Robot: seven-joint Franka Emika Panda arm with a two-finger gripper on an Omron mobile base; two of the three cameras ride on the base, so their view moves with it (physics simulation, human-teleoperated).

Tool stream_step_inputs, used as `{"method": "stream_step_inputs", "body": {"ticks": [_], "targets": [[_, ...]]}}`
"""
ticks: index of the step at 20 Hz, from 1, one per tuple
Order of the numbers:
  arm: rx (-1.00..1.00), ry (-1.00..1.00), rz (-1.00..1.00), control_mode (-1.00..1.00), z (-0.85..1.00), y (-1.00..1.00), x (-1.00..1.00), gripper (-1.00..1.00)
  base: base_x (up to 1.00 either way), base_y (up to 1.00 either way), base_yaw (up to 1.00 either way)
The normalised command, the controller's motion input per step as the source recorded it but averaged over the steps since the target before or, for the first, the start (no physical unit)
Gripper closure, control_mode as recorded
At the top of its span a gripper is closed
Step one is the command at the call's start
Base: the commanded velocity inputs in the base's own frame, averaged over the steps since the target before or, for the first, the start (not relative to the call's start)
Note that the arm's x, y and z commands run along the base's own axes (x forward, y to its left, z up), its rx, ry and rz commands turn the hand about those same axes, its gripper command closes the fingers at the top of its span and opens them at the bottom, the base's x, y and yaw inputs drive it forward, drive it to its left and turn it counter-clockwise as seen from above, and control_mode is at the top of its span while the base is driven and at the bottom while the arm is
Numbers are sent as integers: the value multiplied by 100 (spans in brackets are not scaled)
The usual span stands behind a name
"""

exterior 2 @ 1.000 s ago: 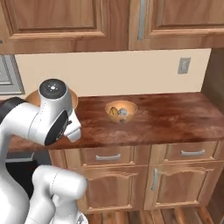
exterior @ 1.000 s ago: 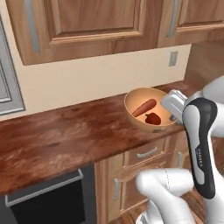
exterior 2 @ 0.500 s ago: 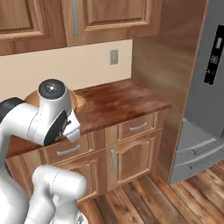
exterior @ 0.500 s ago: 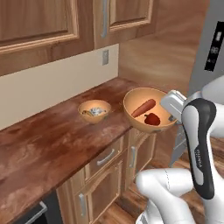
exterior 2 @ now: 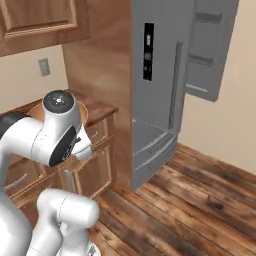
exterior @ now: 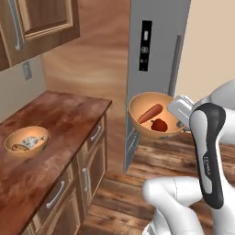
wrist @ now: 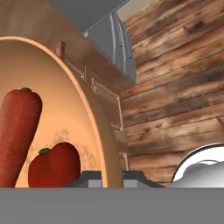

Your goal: Place the bowl with the bell pepper and carrot on the top shelf of the fridge. Place the bowl with the fish and chicken drumstick on the second highest shelf of the fridge.

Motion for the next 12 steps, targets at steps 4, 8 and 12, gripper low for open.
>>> {"method": "stream_step_inputs", "body": {"ticks": [4, 8, 12], "targets": [[0, 0, 0, 100, 0, 0, 0, 100, 11, -81, -62], [0, 0, 0, 100, 0, 0, 0, 100, 23, -93, -56], [0, 0, 0, 100, 0, 0, 0, 100, 39, -90, -52]]}}
